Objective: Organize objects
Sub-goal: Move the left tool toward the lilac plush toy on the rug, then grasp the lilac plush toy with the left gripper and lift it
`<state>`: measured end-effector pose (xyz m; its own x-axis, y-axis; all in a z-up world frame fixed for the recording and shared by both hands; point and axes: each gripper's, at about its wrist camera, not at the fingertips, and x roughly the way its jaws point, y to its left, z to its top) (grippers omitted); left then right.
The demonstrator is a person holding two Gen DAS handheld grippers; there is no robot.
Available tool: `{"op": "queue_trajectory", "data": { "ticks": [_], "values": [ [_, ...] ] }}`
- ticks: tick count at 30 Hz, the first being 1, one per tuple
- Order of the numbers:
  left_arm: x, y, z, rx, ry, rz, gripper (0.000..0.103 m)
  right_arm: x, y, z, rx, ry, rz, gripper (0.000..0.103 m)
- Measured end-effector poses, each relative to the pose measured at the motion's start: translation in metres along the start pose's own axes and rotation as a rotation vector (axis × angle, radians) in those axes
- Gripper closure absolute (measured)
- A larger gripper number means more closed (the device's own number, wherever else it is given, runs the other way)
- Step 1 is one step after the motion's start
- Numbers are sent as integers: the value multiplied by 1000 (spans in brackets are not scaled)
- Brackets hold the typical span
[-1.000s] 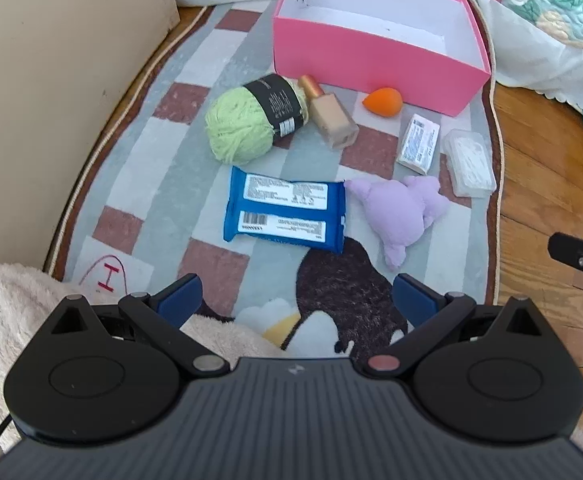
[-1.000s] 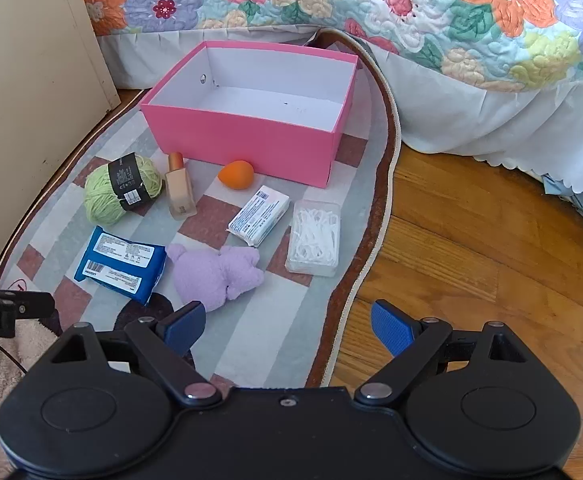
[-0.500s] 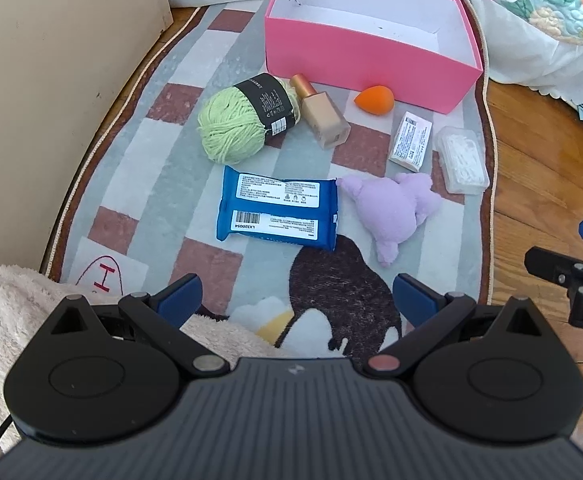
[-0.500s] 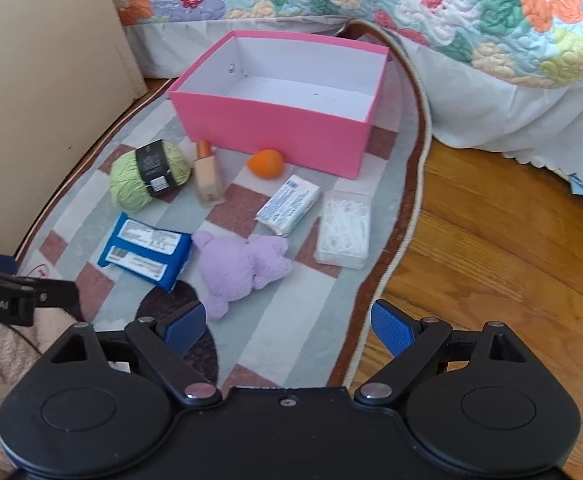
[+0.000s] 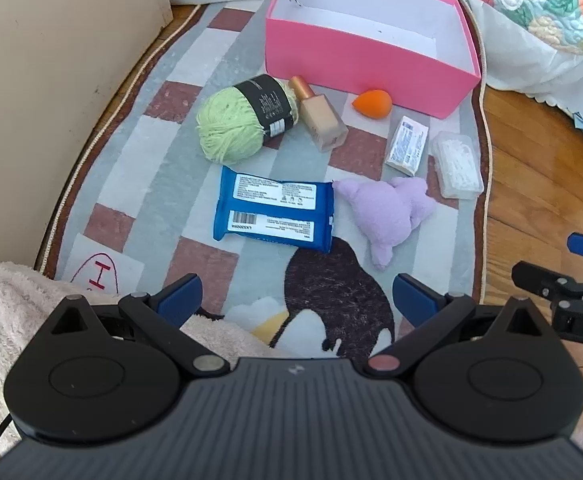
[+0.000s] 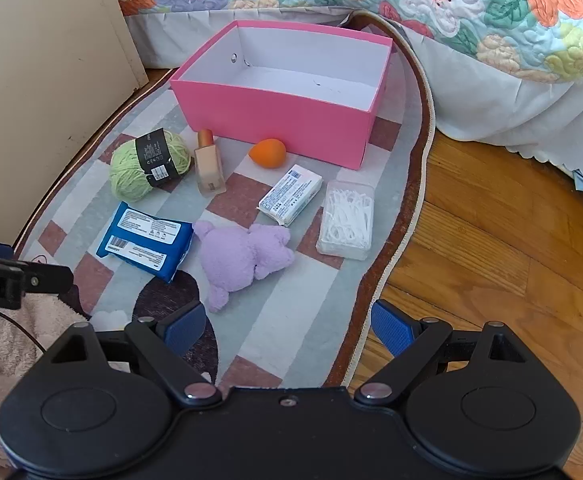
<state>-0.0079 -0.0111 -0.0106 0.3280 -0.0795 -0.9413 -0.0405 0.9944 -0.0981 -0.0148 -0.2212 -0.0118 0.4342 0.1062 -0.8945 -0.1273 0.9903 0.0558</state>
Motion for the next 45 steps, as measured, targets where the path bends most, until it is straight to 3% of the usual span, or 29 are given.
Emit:
{"op": "queue_trajectory", "data": {
  "ticks": [21, 34, 40, 45],
  "values": [
    [-14, 3, -2, -4, -56, -10, 0, -9, -7, -2, -14, -28, -7, 11],
    [-13, -2, 4, 61, -98, 39, 0, -12, 3, 2, -149, -171, 74, 11],
    [-7, -8, 16, 66, -100, 28, 0, -4, 3, 13, -175, -203, 134, 11],
    [4, -13, 28, 55, -102, -36, 0, 16, -1, 14, -210, -203, 185, 11]
  ]
}}
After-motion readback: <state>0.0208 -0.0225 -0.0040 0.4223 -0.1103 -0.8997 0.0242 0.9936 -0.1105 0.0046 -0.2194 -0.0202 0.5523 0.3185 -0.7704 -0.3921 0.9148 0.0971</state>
